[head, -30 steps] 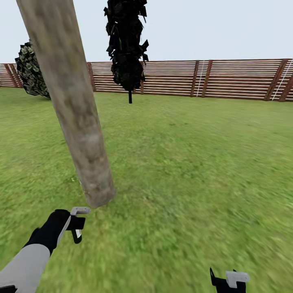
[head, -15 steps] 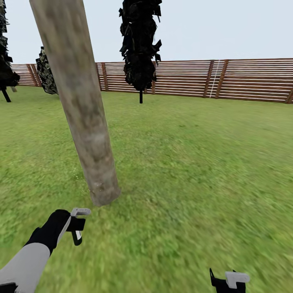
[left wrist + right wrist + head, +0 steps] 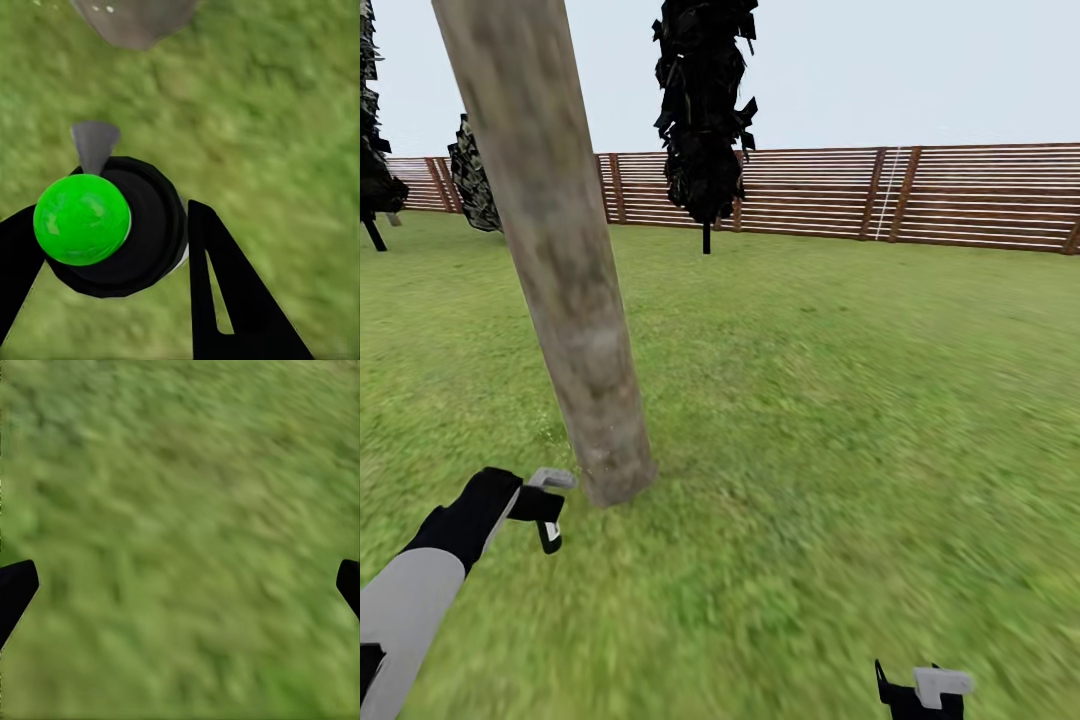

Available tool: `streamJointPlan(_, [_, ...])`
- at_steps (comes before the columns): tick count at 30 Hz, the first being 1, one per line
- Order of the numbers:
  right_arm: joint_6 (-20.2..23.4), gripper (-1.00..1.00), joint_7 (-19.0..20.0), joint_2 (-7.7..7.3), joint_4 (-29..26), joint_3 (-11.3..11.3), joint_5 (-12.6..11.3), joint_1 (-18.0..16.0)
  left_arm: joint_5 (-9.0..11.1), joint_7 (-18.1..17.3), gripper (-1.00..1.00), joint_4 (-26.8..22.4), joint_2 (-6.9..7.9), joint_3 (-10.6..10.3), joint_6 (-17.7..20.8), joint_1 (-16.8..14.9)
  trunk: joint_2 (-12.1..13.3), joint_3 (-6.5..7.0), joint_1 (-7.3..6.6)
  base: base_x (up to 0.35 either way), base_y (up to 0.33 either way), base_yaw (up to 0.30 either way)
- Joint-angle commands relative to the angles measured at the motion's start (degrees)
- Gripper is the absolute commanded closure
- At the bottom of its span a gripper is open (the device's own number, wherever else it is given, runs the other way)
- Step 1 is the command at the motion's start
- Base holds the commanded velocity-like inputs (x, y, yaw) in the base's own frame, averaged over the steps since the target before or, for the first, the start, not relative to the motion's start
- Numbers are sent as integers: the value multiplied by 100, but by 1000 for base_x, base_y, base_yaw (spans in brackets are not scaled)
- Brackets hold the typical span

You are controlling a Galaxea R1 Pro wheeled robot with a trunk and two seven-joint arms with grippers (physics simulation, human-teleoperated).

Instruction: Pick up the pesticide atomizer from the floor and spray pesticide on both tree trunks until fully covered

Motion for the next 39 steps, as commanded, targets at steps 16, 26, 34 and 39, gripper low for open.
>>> streamJointPlan(16, [-18, -100, -21, 2, 14, -30, 62, -2, -570, -1162, 100, -173, 454, -41, 33, -23, -2, -5, 0, 189, 85, 0])
streamJointPlan(26, [-18, -100, -18, 2, 14, -30, 67, -2, -1789, -2594, 100, -1057, 453, -32, 229, -27, -2, -5, 0, 1, 0, 0])
streamJointPlan(34, [-18, -100, -16, 2, 14, -30, 68, -5, -1786, -2754, 100, -1247, 951, -8, 469, -42, -2, -5, 0, 0, 0, 0])
streamJointPlan(39, [-18, -100, -15, 2, 15, -30, 67, -3, -1781, -2796, 100, -1232, 837, -18, 420, -2, -2, -5, 0, 0, 0, 0])
